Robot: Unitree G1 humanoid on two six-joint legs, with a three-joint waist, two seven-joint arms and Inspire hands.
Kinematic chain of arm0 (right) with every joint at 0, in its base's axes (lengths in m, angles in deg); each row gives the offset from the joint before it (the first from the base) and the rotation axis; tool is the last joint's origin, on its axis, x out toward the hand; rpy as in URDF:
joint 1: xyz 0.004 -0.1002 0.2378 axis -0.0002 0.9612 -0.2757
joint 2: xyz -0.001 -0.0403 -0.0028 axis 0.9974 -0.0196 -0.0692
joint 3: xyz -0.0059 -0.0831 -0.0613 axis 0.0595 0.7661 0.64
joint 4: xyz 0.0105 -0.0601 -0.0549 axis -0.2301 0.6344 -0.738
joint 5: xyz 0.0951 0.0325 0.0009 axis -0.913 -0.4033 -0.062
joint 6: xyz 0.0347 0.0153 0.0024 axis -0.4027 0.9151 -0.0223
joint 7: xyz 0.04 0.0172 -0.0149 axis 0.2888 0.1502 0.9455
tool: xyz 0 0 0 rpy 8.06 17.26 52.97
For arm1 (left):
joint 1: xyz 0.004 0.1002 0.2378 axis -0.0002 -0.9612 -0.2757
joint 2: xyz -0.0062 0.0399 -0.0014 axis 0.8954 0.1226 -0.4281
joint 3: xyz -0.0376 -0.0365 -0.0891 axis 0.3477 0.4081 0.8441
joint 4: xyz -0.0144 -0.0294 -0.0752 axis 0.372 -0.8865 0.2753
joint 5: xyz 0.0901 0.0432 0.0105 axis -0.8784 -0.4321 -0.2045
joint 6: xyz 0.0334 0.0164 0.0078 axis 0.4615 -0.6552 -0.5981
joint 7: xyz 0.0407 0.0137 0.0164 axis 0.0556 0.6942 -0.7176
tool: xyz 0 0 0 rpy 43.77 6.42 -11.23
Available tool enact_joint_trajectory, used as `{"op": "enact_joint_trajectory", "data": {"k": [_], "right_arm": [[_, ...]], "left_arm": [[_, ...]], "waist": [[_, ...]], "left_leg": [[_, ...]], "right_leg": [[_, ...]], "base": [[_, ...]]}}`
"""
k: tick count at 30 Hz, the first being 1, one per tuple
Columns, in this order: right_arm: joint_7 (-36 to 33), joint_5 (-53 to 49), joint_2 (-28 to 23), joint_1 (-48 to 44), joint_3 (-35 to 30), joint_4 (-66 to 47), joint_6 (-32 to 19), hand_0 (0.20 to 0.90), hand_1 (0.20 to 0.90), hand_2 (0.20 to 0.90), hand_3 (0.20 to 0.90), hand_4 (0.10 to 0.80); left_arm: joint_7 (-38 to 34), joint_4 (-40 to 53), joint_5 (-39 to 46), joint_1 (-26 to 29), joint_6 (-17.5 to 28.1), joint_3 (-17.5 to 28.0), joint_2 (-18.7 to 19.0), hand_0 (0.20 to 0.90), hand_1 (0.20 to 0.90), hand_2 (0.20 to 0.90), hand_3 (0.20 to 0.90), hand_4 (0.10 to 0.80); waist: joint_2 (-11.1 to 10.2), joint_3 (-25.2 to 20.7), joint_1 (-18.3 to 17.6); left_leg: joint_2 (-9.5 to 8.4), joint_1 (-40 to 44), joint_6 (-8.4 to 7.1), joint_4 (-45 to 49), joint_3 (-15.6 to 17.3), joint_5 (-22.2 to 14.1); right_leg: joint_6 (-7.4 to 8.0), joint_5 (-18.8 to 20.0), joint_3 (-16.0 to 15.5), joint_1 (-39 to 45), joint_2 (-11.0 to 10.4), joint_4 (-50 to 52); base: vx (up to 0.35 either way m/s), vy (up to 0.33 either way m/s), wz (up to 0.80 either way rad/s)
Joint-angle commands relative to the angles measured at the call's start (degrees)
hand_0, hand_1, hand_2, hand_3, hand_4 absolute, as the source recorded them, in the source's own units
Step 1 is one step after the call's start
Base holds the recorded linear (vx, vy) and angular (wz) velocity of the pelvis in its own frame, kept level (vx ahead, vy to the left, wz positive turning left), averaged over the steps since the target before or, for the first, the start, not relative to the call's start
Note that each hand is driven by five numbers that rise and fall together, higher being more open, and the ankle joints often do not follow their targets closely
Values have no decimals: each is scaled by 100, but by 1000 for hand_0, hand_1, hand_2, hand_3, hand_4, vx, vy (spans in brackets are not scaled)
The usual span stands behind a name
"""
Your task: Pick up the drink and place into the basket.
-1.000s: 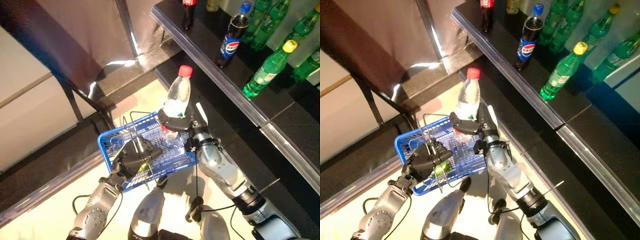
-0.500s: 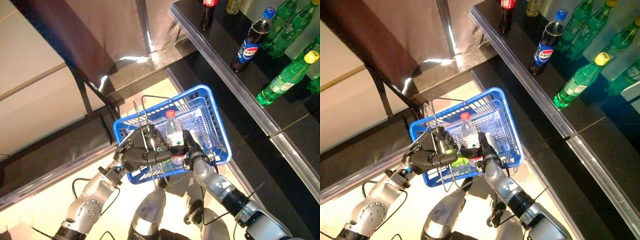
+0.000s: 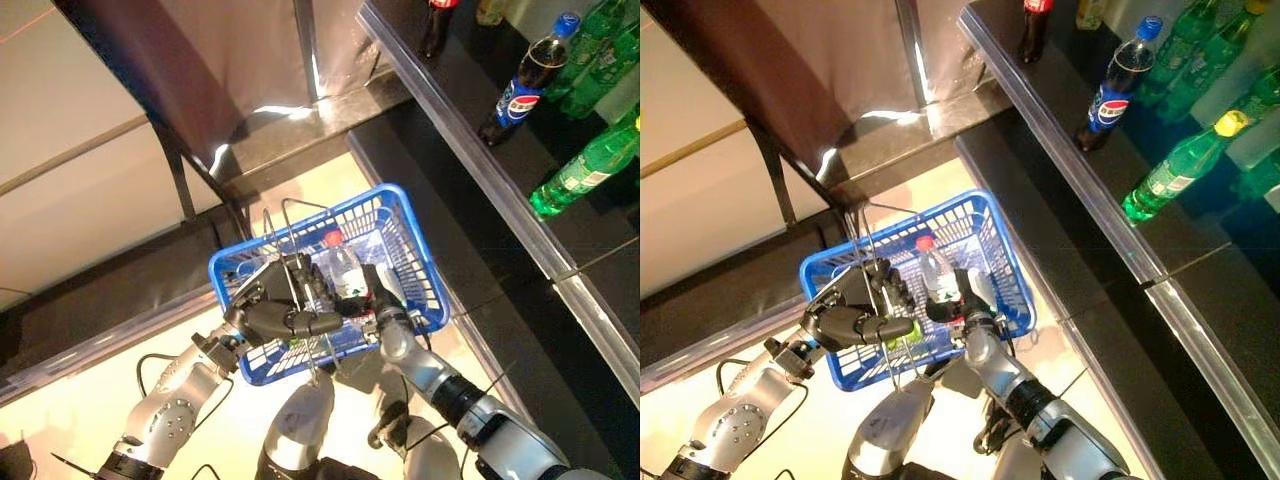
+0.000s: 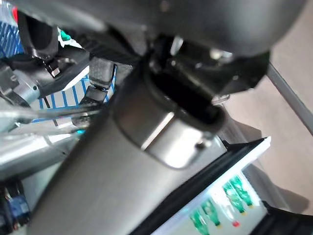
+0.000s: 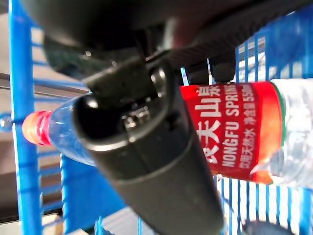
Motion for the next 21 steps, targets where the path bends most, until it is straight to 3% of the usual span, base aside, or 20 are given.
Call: {"op": "enact_joint_trajectory", "data": {"k": [1, 8, 11, 14, 16, 21], "right_arm": [[-548, -228, 77, -105, 191, 258, -509, 300, 300, 300, 200, 100], [-630, -990, 200, -127, -192, 804, -731, 300, 300, 300, 200, 100], [-572, -1790, 301, -65, -494, 1149, -956, 300, 300, 300, 200, 100], [-64, -2875, 450, -52, -872, 1728, -1233, 300, 300, 300, 200, 100], [779, -3934, 543, -141, -1216, 2318, -1201, 300, 300, 300, 200, 100], [1729, -5222, 559, -348, -1564, 2844, -1018, 300, 300, 300, 200, 100]], "left_arm": [[891, 2186, 656, 1040, 1320, 664, -477, 300, 300, 300, 200, 100], [779, 2223, 465, 1161, 1362, 561, -500, 300, 300, 300, 200, 100], [735, 2257, 398, 1125, 1394, 541, -514, 300, 300, 300, 200, 100], [699, 2291, 459, 1134, 1345, 548, -534, 300, 300, 300, 200, 100], [653, 2331, 458, 1156, 1251, 557, -531, 300, 300, 300, 200, 100], [634, 2352, 563, 1208, 1039, 629, -428, 300, 300, 300, 200, 100]], "waist": [[91, -829, -15], [107, -794, -34], [126, -780, -25], [152, -761, 10], [169, -749, 72], [167, -744, 196]], "left_leg": [[-262, -288, 173, 887, -94, -514], [-255, -258, 186, 880, -71, -543], [-267, -256, 190, 899, -65, -558], [-277, -244, 205, 900, -71, -572], [-287, -234, 206, 926, -89, -594], [-305, -233, 213, 967, -138, -607]], "right_leg": [[-244, 655, -114, 422, 248, -728], [-231, 657, -95, 423, 224, -702], [-231, 662, -105, 438, 212, -699], [-231, 657, -134, 457, 194, -692], [-238, 647, -180, 495, 177, -672], [-239, 644, -266, 554, 172, -649]], "base": [[0, 0, 0], [9, 3, 0], [0, 0, 0], [11, 3, 0], [52, -4, -2], [43, -20, 10]]}}
